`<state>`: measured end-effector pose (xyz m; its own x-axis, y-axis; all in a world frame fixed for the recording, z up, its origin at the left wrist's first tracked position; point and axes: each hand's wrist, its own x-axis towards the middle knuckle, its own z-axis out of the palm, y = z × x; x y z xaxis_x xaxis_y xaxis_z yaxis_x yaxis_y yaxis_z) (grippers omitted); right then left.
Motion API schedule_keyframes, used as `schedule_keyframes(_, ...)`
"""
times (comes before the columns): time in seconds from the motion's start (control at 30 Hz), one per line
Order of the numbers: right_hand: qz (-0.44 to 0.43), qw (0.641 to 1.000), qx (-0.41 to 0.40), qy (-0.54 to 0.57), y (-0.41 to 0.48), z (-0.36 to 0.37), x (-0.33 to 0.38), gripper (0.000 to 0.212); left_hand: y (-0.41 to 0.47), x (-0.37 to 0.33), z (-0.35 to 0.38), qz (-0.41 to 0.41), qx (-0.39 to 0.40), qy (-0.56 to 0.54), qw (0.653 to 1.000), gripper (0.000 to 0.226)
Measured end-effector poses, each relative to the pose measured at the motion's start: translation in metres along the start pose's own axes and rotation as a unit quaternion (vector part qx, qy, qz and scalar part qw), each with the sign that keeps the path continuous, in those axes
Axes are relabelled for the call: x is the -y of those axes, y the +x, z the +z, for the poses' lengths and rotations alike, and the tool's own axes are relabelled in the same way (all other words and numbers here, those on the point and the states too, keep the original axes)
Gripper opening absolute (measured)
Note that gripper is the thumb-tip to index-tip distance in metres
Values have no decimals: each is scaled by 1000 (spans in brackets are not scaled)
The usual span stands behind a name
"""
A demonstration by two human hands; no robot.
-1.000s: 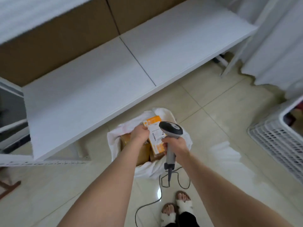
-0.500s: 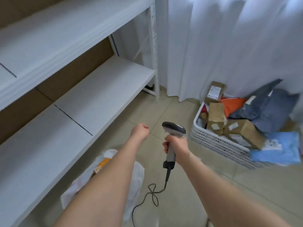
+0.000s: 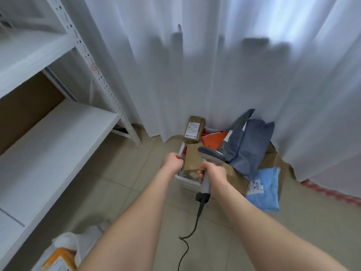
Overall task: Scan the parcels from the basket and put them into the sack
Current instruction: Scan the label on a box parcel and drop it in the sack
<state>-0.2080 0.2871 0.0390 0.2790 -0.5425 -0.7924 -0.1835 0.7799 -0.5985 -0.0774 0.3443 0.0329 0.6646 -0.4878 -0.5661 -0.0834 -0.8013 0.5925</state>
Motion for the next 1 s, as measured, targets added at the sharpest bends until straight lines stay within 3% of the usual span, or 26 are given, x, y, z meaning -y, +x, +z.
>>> schedule_keyframes(0.33, 7, 995, -91, 26, 128, -48, 85, 14, 126, -75, 87, -12, 60, 49, 997, 42)
schedule_keyframes(0.63, 88, 994, -62, 4, 259, -31, 70, 4, 229, -22, 147, -143, 65, 156, 975, 113)
schedule_keyframes(0.73, 113, 992, -54, -5, 296, -29, 51, 4, 258, 10, 177, -181, 57, 176, 966, 126)
schedule_keyframes(0.83, 118, 992, -44, 2, 315, -30, 37, 7, 270, 35, 199, -209, 68, 190, 957, 127)
schedule_keyframes(0.9, 115, 992, -45, 9, 321, -33, 32, 7, 271, 41, 206, -218, 35, 199, 955, 124)
schedule_keyframes(1.0, 119, 991, -58, 4, 315, -38, 32, 8, 262, 38, 194, -198, -2, 109, 974, 103)
